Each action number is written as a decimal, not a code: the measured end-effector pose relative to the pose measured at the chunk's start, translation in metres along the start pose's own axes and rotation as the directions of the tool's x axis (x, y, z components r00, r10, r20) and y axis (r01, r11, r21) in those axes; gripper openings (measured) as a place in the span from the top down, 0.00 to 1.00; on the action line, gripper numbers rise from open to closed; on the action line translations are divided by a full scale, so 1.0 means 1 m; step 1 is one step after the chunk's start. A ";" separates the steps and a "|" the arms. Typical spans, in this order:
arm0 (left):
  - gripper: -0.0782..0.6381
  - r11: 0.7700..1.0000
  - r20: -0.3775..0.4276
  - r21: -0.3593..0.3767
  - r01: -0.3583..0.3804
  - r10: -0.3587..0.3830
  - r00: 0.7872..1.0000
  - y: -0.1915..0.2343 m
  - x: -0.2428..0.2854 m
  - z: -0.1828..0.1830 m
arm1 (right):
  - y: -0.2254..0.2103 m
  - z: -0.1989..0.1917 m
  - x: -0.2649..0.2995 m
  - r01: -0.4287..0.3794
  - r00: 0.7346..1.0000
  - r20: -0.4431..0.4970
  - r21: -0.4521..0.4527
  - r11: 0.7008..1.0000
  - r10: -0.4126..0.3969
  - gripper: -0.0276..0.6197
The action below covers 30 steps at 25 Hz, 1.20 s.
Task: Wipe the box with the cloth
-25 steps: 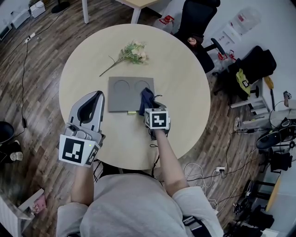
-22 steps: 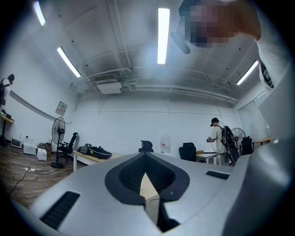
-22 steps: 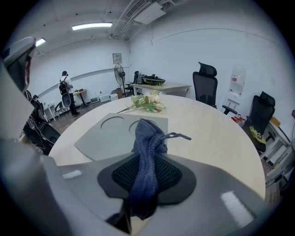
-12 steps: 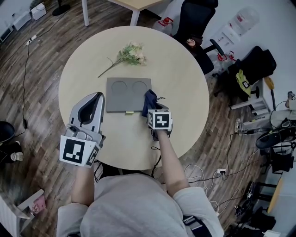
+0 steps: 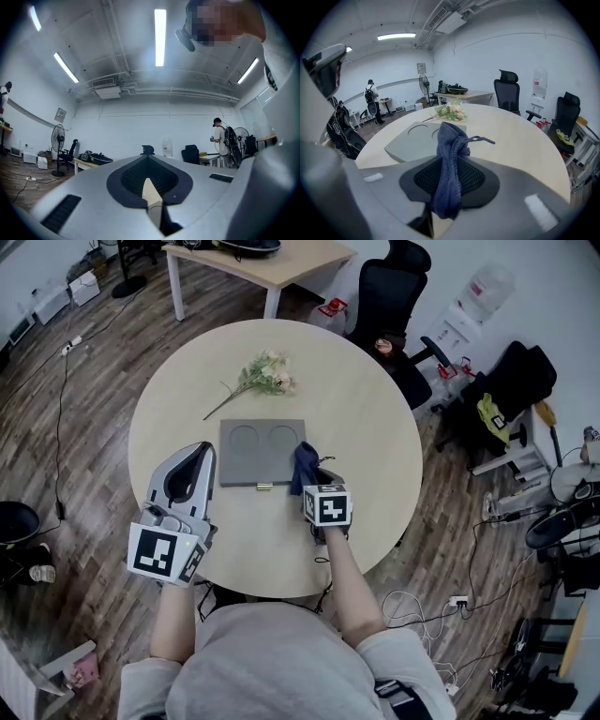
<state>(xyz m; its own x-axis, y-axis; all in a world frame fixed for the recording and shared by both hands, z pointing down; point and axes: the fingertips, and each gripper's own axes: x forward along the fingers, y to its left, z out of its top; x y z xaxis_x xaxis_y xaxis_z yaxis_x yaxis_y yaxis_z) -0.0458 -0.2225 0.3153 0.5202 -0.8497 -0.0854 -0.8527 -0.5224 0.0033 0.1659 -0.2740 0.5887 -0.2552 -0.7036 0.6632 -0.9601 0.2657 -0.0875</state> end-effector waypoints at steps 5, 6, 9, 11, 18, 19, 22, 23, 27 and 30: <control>0.88 1.000 0.008 0.009 0.011 -0.011 1.000 -0.005 0.002 0.007 | 0.005 0.020 -0.030 -0.006 0.994 0.113 -0.017 1.000 0.008 0.79; 0.88 1.000 0.008 0.012 0.014 -0.014 1.000 -0.006 0.002 0.008 | 0.006 0.024 -0.036 -0.006 0.991 0.135 -0.020 1.000 0.009 0.79; 0.88 1.000 0.009 0.020 0.024 -0.024 1.000 -0.011 0.004 0.011 | 0.009 0.036 -0.054 -0.005 0.981 0.194 -0.033 0.999 0.011 0.79; 0.88 0.999 0.010 0.029 0.031 -0.031 0.999 -0.014 0.005 0.014 | 0.011 0.043 -0.065 -0.007 0.973 0.230 -0.040 0.999 0.016 0.79; 0.88 0.998 0.020 0.055 0.035 -0.036 0.999 -0.023 0.005 0.024 | 0.015 0.073 -0.109 0.015 0.936 0.351 -0.087 0.996 0.016 0.79; 0.88 0.998 0.022 0.058 0.033 -0.035 0.999 -0.024 0.004 0.026 | 0.016 0.077 -0.116 0.020 0.930 0.367 -0.096 0.995 0.016 0.79; 0.88 0.998 0.032 0.065 0.023 -0.025 0.999 -0.026 0.000 0.033 | 0.021 0.088 -0.135 0.037 0.913 0.408 -0.127 0.991 0.018 0.79; 0.88 0.998 0.036 0.066 0.019 -0.022 0.999 -0.026 -0.001 0.035 | 0.022 0.092 -0.141 0.041 0.907 0.420 -0.133 0.990 0.019 0.79; 0.88 0.997 0.054 0.074 0.006 -0.010 0.999 -0.028 -0.004 0.041 | 0.024 0.103 -0.162 0.044 0.883 0.469 -0.142 0.989 0.028 0.79; 0.88 0.997 0.072 0.074 -0.009 0.004 0.997 -0.029 -0.009 0.046 | 0.025 0.109 -0.177 0.040 0.866 0.499 -0.143 0.989 0.037 0.78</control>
<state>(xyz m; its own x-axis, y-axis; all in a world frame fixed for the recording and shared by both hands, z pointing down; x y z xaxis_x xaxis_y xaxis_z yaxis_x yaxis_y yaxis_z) -0.0279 -0.1964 0.2699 0.5120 -0.8446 -0.1565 -0.8588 -0.5076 -0.0696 0.1748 -0.2151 0.3884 -0.3134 -0.9282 0.2005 -0.9433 0.3286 0.0465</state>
